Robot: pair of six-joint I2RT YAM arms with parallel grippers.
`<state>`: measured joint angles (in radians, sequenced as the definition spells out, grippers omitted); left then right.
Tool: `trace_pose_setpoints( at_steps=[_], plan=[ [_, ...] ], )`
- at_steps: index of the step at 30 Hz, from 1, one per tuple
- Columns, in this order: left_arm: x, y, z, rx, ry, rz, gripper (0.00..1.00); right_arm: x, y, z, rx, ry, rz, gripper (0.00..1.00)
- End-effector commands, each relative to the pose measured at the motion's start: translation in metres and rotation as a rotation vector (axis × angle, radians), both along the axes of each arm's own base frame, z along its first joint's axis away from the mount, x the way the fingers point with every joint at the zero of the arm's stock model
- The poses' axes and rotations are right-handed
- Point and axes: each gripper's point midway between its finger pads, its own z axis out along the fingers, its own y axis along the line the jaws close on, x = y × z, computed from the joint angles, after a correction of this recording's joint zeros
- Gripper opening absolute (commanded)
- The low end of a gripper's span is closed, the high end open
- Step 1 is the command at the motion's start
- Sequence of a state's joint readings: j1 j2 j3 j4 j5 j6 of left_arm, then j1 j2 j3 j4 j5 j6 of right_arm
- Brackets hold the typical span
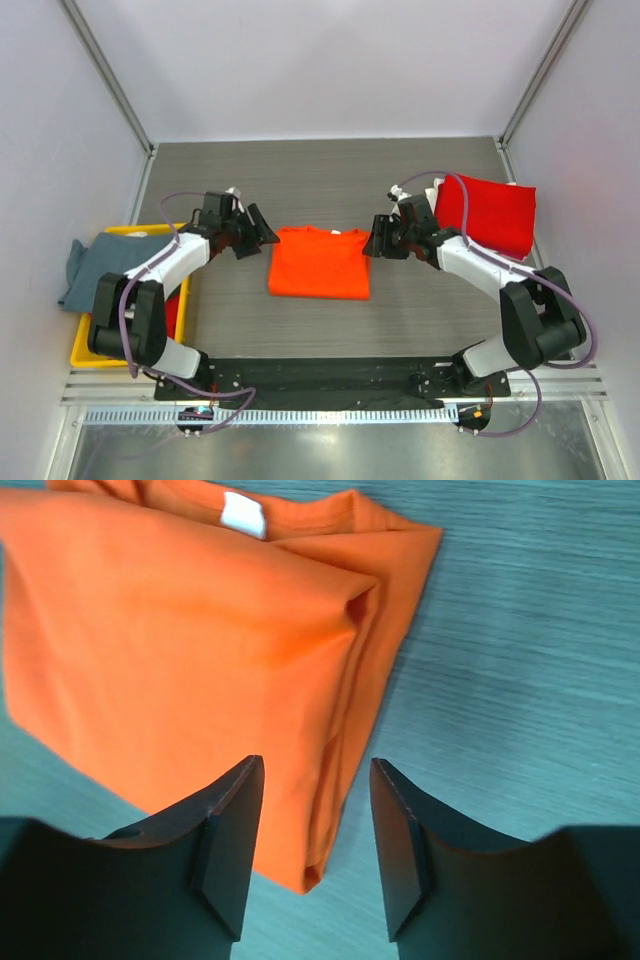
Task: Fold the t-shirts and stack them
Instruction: Fold the tshirt
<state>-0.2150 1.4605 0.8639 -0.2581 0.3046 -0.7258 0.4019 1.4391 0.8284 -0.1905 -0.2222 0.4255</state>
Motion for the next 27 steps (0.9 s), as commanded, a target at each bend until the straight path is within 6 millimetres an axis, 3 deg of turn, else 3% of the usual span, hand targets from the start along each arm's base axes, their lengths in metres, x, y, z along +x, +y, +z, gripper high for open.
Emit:
trace_pose_setpoints(
  at_steps=[1, 3, 6, 7, 17, 19, 24, 25, 27],
  plan=[
    [0.026, 0.001, 0.007, 0.051, -0.101, -0.034, 0.64, 0.023, -0.005, 0.000, -0.081, -0.068, 0.018, 0.51],
    [0.039, -0.001, 0.010, 0.038, -0.158, -0.031, 0.60, 0.029, -0.004, -0.004, -0.093, -0.071, 0.027, 0.50],
    [0.047, -0.003, -0.001, 0.041, -0.151, -0.032, 0.59, 0.040, 0.001, -0.008, -0.110, -0.068, 0.045, 0.49],
    [0.053, -0.005, -0.001, 0.041, -0.153, -0.033, 0.59, 0.046, 0.004, -0.002, -0.104, -0.083, 0.050, 0.49],
    [0.068, -0.015, -0.011, 0.013, -0.130, -0.066, 0.43, 0.063, 0.021, -0.019, -0.073, -0.036, 0.075, 0.43],
    [0.070, -0.017, -0.012, 0.009, -0.129, -0.068, 0.38, 0.067, 0.023, -0.020, -0.071, -0.037, 0.076, 0.38],
    [0.077, -0.022, -0.008, -0.020, -0.136, -0.076, 0.11, 0.072, 0.028, -0.021, -0.056, -0.031, 0.083, 0.25],
    [0.078, -0.024, -0.007, -0.028, -0.139, -0.081, 0.05, 0.073, 0.030, -0.019, -0.047, -0.032, 0.082, 0.12],
    [0.077, -0.025, -0.003, -0.038, -0.144, -0.084, 0.00, 0.073, 0.031, -0.015, -0.038, -0.037, 0.080, 0.01]
  ],
)
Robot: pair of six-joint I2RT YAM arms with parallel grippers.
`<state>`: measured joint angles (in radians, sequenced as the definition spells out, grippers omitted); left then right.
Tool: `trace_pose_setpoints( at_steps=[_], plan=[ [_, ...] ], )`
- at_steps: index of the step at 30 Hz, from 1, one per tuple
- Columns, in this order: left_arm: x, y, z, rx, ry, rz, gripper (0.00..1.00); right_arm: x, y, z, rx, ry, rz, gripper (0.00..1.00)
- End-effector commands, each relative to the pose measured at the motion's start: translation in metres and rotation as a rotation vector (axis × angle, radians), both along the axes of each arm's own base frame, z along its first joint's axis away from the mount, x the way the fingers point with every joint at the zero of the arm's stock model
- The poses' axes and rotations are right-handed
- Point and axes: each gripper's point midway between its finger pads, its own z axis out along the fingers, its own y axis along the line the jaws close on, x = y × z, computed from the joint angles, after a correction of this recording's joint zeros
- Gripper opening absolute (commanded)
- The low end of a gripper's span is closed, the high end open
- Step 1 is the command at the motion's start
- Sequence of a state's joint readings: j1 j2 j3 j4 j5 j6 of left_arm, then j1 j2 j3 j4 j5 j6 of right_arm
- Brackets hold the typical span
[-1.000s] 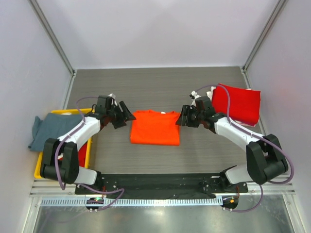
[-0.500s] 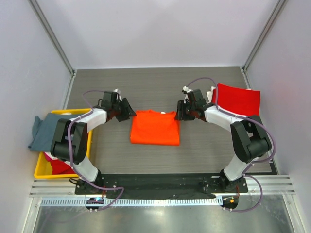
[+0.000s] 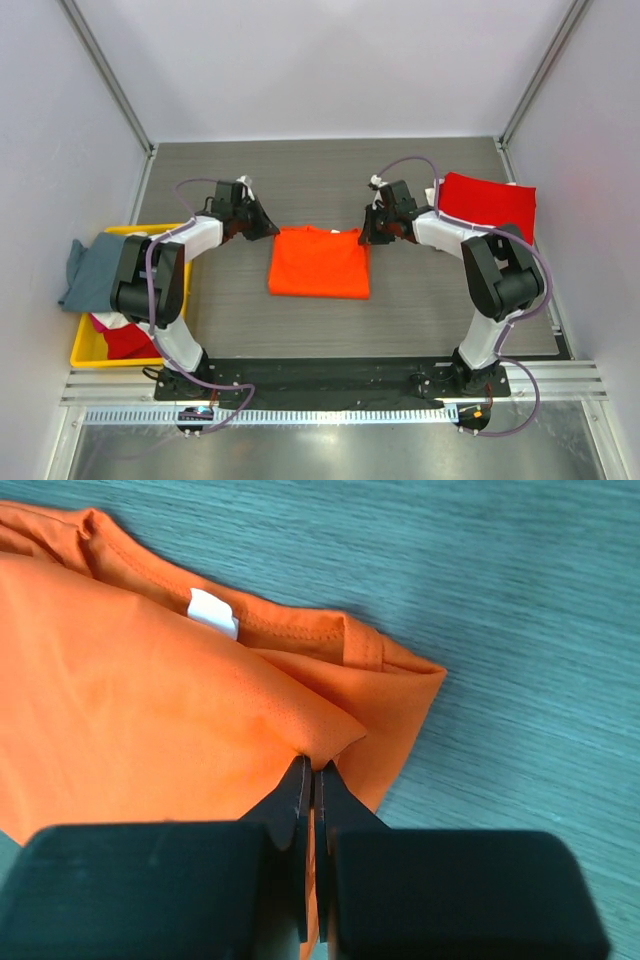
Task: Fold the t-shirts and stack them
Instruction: Fold the tshirt
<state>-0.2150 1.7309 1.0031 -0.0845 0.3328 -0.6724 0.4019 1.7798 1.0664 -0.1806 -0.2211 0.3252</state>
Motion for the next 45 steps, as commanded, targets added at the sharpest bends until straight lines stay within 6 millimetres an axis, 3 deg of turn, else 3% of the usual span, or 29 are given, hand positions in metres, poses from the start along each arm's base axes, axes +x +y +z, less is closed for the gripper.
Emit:
trace_pose_setpoints(
  at_steps=[1, 5, 11, 14, 18, 19, 21, 22, 24, 26, 29, 30, 31, 38, 45],
  plan=[
    [0.015, -0.010, 0.031, -0.045, -0.100, -0.030, 0.00, 0.016, 0.011, 0.029, 0.057, -0.078, 0.005, 0.01],
    [0.008, -0.008, 0.049, -0.059, -0.149, -0.028, 0.00, 0.008, 0.005, 0.054, 0.078, -0.131, -0.018, 0.01],
    [-0.002, -0.008, 0.063, -0.083, -0.177, -0.025, 0.00, -0.004, -0.009, 0.062, 0.068, -0.146, -0.071, 0.01],
    [0.004, -0.010, 0.066, -0.088, -0.196, -0.027, 0.00, -0.004, -0.014, 0.058, 0.051, -0.128, -0.090, 0.01],
    [0.021, -0.016, 0.056, -0.093, -0.171, -0.040, 0.00, -0.001, -0.022, 0.042, 0.030, -0.090, -0.122, 0.01],
    [0.025, -0.017, 0.038, -0.086, -0.131, -0.042, 0.00, 0.001, -0.024, 0.033, 0.018, -0.070, -0.129, 0.01],
    [0.037, -0.023, 0.036, -0.097, -0.127, -0.054, 0.00, 0.007, -0.031, 0.026, 0.001, -0.053, -0.156, 0.01],
    [0.039, -0.026, 0.020, -0.106, -0.085, -0.064, 0.00, 0.009, -0.034, 0.022, -0.012, -0.049, -0.168, 0.01],
    [0.049, -0.030, 0.019, -0.119, -0.087, -0.065, 0.00, 0.012, -0.042, 0.013, -0.033, -0.042, -0.200, 0.01],
    [0.054, -0.028, 0.007, -0.101, -0.066, -0.048, 0.19, 0.013, -0.042, 0.001, -0.025, -0.009, -0.199, 0.15],
    [0.061, -0.028, 0.012, -0.099, -0.087, -0.044, 0.39, 0.023, -0.046, -0.003, -0.026, 0.001, -0.215, 0.23],
    [0.062, -0.027, 0.016, -0.100, -0.096, -0.041, 0.47, 0.026, -0.049, -0.001, -0.031, -0.009, -0.226, 0.39],
    [0.061, -0.028, 0.016, -0.100, -0.096, -0.043, 0.50, 0.027, -0.051, -0.001, -0.032, -0.010, -0.227, 0.44],
    [0.054, -0.032, 0.010, -0.117, -0.077, -0.065, 0.52, 0.023, -0.053, -0.005, -0.029, -0.001, -0.240, 0.56],
    [0.046, -0.038, -0.003, -0.117, -0.053, -0.073, 0.53, 0.032, -0.057, -0.016, 0.020, 0.033, -0.214, 0.48]
  ],
)
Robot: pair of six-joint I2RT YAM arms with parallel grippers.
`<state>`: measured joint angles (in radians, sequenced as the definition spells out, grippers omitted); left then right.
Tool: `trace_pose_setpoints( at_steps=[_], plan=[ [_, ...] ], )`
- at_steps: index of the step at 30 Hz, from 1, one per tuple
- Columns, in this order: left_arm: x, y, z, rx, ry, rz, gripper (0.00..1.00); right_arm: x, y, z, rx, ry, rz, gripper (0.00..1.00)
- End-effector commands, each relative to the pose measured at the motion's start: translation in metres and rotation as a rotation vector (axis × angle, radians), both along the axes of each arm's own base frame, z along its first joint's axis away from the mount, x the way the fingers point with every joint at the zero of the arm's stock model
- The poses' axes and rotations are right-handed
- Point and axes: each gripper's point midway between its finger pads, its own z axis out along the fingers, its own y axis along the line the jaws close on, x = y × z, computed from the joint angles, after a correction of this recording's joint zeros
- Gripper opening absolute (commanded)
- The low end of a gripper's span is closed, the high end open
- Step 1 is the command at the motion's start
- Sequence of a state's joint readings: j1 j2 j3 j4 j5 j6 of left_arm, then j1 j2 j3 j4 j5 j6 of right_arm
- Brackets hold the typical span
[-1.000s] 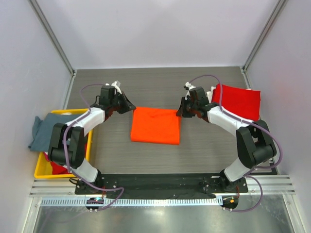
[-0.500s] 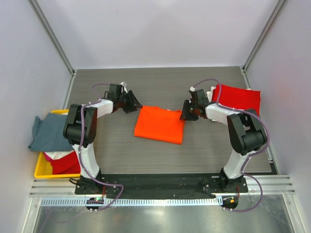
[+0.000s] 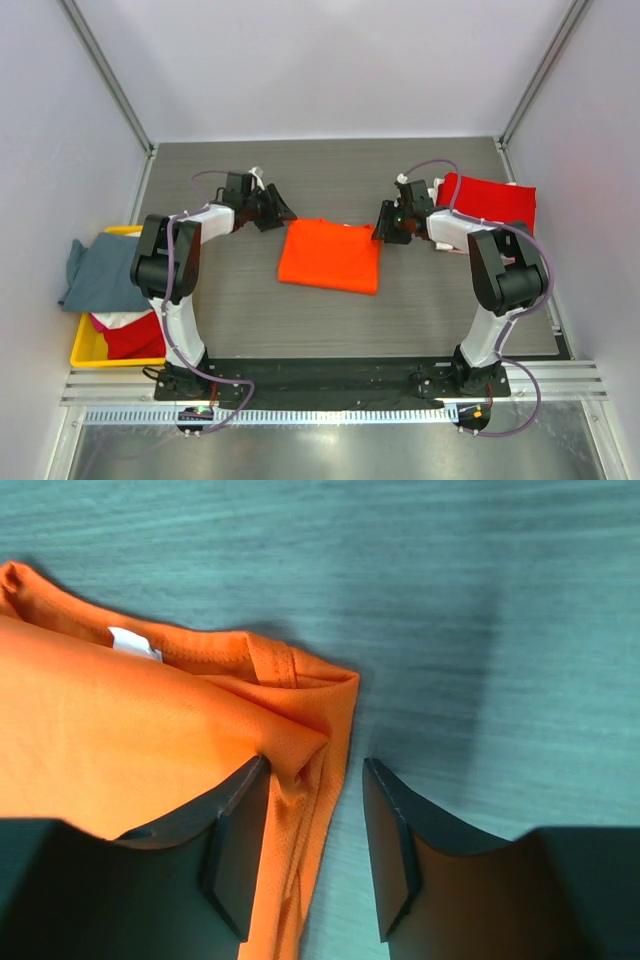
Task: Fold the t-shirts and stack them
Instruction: Fold the tshirt, then neatly place the folded tshirt to the corner
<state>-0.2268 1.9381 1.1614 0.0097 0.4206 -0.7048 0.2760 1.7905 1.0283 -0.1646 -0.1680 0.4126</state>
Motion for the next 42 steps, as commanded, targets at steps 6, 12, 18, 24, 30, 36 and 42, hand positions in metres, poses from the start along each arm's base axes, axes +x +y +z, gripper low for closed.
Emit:
trace_pose_setpoints(
  at_steps=[6, 12, 18, 24, 30, 36, 42],
  plan=[
    [-0.004, -0.010, 0.001, -0.043, -0.019, -0.028, 0.51, 0.024, 0.005, -0.007, 0.072, -0.007, 0.045, 0.42],
    [-0.011, -0.007, -0.005, -0.036, -0.017, -0.026, 0.52, 0.034, 0.009, -0.009, 0.102, -0.009, 0.054, 0.42],
    [-0.006, -0.007, -0.020, -0.028, 0.019, -0.005, 0.43, 0.040, 0.016, -0.013, 0.135, -0.007, 0.074, 0.39],
    [0.002, -0.006, -0.031, 0.023, 0.053, 0.024, 0.12, 0.049, 0.018, -0.016, 0.143, -0.018, 0.074, 0.17],
    [0.016, -0.008, -0.011, 0.030, -0.008, 0.058, 0.00, 0.059, 0.016, 0.007, 0.140, -0.088, 0.049, 0.01],
    [0.012, -0.010, 0.025, 0.032, -0.093, 0.065, 0.00, 0.055, 0.013, 0.049, 0.155, -0.171, 0.031, 0.01],
    [-0.009, -0.008, 0.064, 0.015, -0.204, 0.093, 0.00, 0.039, 0.008, 0.087, 0.177, -0.240, 0.015, 0.01]
  ],
)
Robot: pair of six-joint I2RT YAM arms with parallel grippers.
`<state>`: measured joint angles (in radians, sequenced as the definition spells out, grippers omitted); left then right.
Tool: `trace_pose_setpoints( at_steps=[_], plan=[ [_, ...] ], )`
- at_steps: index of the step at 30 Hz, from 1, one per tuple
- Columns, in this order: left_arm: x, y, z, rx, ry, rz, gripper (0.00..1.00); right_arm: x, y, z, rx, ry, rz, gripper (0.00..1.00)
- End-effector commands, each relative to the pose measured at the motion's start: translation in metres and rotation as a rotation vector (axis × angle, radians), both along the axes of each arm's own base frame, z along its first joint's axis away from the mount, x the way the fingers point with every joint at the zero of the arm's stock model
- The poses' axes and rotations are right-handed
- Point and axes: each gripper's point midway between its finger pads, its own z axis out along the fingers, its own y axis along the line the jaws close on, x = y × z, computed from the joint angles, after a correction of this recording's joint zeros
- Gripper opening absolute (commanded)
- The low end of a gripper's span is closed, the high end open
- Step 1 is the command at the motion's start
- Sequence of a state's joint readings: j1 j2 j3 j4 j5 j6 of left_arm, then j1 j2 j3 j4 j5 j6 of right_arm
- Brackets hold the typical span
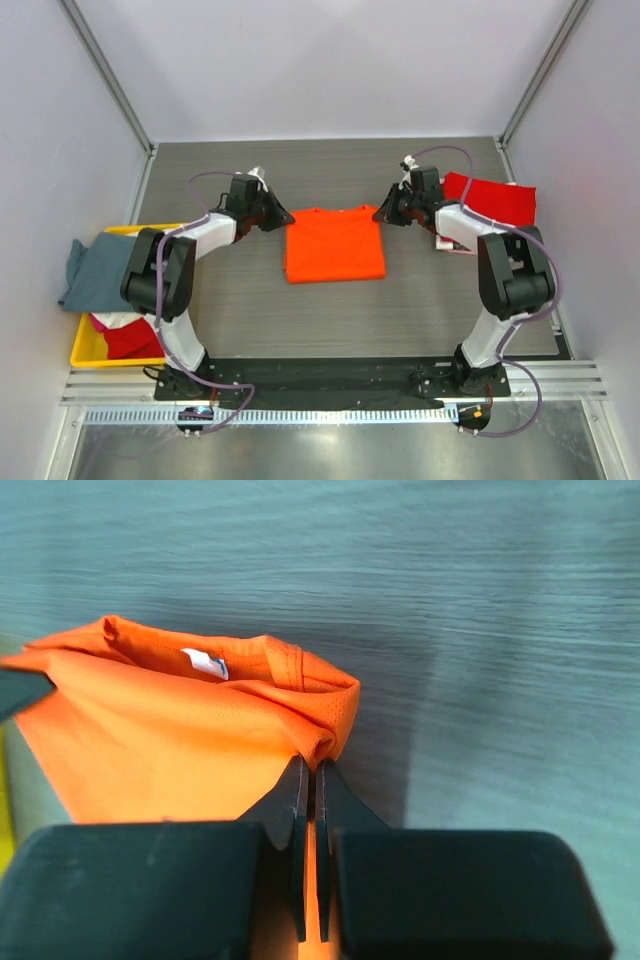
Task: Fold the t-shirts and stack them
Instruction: Neatly place the folded tshirt to the corner
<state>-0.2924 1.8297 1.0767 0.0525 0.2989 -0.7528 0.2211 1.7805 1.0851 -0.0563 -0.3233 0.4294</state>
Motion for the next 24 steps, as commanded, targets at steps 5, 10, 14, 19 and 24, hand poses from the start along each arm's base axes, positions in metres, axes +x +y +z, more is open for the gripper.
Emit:
trace_pose_setpoints(
  at_steps=[5, 10, 14, 19, 24],
  plan=[
    [-0.009, 0.002, 0.063, -0.045, -0.165, 0.040, 0.00, -0.012, -0.010, 0.065, 0.017, -0.136, -0.048, 0.01],
    [-0.015, -0.009, 0.105, -0.081, -0.250, 0.011, 0.00, -0.022, -0.019, 0.087, -0.003, -0.167, -0.079, 0.01],
    [-0.019, -0.027, 0.145, -0.102, -0.339, -0.014, 0.00, -0.027, -0.039, 0.120, -0.047, -0.226, -0.167, 0.01],
    [-0.021, -0.062, 0.199, -0.162, -0.439, -0.049, 0.00, -0.040, -0.084, 0.162, -0.100, -0.256, -0.333, 0.01],
    [-0.028, -0.129, 0.228, -0.216, -0.518, -0.093, 0.00, -0.052, -0.138, 0.207, -0.158, -0.330, -0.529, 0.01]
  ],
)
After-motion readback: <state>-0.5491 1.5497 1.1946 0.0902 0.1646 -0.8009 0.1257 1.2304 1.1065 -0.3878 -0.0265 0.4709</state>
